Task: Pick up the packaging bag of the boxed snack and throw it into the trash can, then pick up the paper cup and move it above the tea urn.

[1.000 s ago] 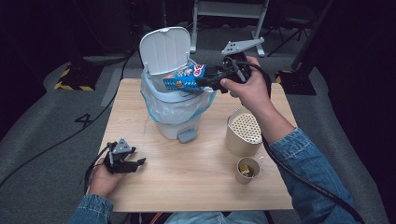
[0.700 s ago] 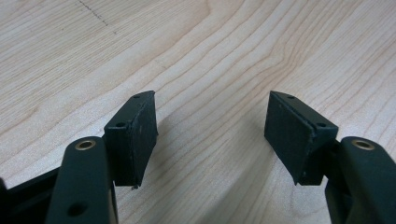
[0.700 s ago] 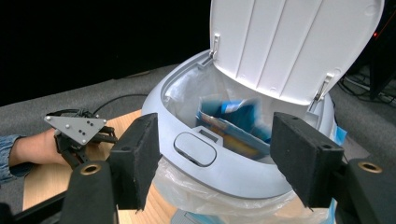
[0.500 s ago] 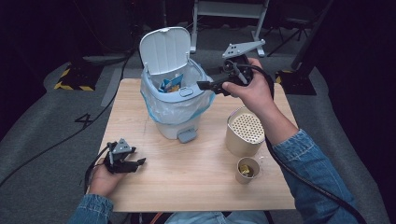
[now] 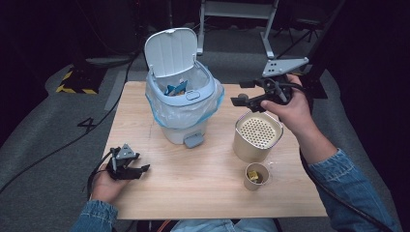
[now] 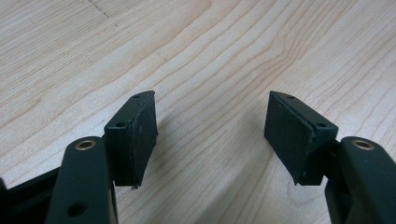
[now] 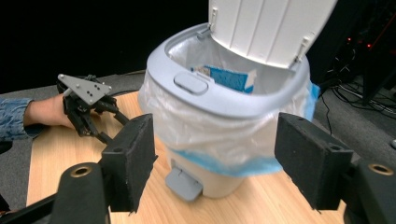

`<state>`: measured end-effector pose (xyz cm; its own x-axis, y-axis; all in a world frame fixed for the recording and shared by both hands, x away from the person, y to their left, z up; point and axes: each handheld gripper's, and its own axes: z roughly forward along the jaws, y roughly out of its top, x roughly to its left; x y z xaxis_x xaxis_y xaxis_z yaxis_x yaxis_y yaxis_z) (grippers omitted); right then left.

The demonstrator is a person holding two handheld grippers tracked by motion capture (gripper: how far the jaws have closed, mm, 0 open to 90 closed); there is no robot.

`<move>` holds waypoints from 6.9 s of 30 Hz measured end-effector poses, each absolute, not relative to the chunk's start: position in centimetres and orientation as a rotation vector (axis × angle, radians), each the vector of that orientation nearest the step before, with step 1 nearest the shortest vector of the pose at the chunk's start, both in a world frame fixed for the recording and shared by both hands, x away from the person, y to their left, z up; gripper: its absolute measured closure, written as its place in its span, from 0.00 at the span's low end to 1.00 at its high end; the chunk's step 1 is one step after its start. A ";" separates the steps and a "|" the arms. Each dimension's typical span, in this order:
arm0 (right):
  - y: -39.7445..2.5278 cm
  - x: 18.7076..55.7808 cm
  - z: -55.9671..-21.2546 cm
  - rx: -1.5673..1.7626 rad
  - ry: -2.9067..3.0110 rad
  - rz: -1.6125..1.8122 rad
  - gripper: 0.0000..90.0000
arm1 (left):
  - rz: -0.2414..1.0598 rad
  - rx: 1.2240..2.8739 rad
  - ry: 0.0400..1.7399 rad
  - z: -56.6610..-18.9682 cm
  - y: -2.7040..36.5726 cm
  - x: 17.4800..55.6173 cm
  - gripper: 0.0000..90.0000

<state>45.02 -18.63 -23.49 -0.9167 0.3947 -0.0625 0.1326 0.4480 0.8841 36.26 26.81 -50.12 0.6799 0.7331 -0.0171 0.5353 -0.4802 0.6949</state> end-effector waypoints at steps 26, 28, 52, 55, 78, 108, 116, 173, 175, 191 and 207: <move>-30.7 39.4 -32.2 0.625 2.503 1.362 0.24 | 0.384 2.175 0.971 -50.4 26.9 36.3 0.38; -31.2 38.9 -32.9 0.615 2.516 1.357 0.23 | 0.384 2.176 0.971 -50.4 26.9 36.3 0.38; -33.0 34.4 -44.4 0.649 2.704 1.296 0.28 | 0.393 2.180 0.977 -50.4 26.9 36.4 0.33; -32.6 34.3 -45.4 0.611 2.715 1.307 0.28 | 0.393 2.180 0.977 -50.4 26.9 36.4 0.33; -28.7 34.7 -49.0 0.572 2.653 1.437 0.26 | 0.393 2.179 0.978 -50.4 26.9 36.4 0.33; -29.3 34.6 -47.6 0.657 2.531 1.487 0.33 | 0.393 2.180 0.977 -50.4 26.9 36.4 0.33; -31.1 34.5 -45.4 0.723 2.475 1.455 0.33 | 0.387 2.172 0.987 -50.4 26.8 36.4 0.33; -34.3 42.5 -35.1 0.736 2.298 1.178 0.34 | 0.419 2.157 1.054 -50.4 26.6 36.9 0.28; -34.0 42.7 -34.9 0.715 2.293 1.150 0.34 | 0.415 2.156 1.056 -50.4 26.6 36.9 0.28; -31.8 44.1 -34.8 0.350 2.245 0.856 0.35 | 0.415 2.156 1.056 -50.4 26.6 36.9 0.28; -30.5 44.9 -35.6 0.073 2.168 0.590 0.35 | 0.415 2.156 1.056 -50.4 26.6 36.9 0.28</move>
<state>44.92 -30.50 -35.63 -0.6250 0.2553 -0.7377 -0.1535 0.8864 0.4368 36.88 26.56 -50.39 0.6183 0.7858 -0.0151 0.5650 -0.4310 0.7036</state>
